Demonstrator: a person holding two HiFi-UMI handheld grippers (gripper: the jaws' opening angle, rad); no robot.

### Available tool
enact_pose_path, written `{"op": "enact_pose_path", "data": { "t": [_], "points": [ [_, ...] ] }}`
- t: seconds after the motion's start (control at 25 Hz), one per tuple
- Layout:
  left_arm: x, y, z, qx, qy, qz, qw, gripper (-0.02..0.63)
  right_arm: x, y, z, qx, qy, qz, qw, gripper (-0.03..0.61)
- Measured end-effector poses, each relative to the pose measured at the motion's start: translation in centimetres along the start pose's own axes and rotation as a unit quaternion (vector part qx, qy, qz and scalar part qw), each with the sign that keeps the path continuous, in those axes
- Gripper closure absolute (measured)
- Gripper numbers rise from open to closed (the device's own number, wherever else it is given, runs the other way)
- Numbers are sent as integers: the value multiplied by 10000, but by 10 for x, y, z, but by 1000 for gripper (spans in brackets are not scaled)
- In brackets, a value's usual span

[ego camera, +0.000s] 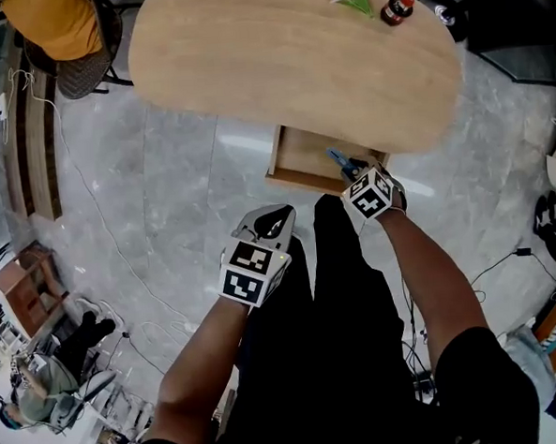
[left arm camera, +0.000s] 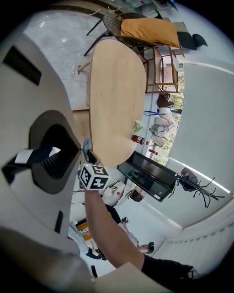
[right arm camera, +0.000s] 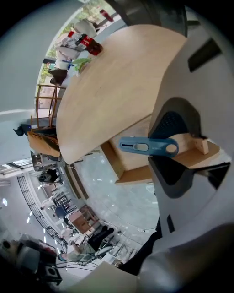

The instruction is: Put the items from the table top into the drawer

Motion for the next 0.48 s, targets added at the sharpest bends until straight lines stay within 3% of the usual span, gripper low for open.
{"op": "enact_pose_path", "data": {
  "t": [0.2,0.48],
  "points": [
    [1,-6,14,-90,-64,43,9999,612,-11,-47,34,-524,37,8,9986,459],
    [-6,-13,31,-96,282,-43,9995,612,18,-105,44,-795,212,342,9960,457]
  ]
}}
Point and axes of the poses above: the fingertips, and each gripper's own axes: y backward along the fingers, x to its right, z out of its underside, the point moved 2 cm from there along y, backward along the fingers, and after that the axes turned 9 degrees about -y, right-handed, at the moved point
